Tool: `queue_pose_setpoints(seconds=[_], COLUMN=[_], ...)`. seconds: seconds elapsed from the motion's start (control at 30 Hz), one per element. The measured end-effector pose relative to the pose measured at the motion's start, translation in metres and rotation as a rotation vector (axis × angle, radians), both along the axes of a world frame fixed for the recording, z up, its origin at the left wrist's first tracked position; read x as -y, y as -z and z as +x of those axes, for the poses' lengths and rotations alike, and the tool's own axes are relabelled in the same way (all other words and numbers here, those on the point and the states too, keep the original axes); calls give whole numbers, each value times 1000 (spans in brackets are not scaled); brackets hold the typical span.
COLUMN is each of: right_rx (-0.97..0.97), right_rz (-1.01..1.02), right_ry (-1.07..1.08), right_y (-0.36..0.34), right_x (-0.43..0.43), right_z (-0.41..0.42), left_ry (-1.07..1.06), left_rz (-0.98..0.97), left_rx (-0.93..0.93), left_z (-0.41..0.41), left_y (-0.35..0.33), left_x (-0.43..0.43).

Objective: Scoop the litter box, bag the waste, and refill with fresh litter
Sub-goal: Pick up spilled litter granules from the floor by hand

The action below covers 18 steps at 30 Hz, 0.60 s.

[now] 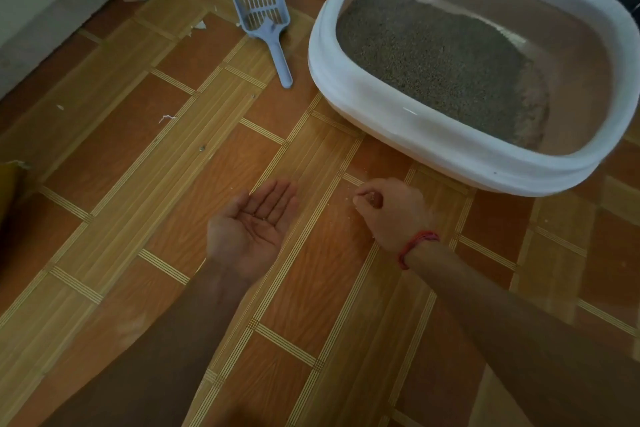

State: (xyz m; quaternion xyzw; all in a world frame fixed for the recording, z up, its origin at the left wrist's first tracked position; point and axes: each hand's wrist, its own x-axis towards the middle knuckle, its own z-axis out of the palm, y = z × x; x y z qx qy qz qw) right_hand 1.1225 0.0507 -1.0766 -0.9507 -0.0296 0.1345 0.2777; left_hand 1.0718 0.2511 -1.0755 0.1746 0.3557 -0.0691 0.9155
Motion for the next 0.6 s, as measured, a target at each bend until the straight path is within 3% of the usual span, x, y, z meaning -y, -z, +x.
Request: queue_pose_setpoints(seconds=[0.6], right_rx=[-37], right_rz=[-82], right_ry=[-114], right_y=[18], right_x=[-9], right_z=[16], left_ry=[7], left_rz=[-22], left_rx=[-42], left_z=[4], left_y=[10], left_x=[6])
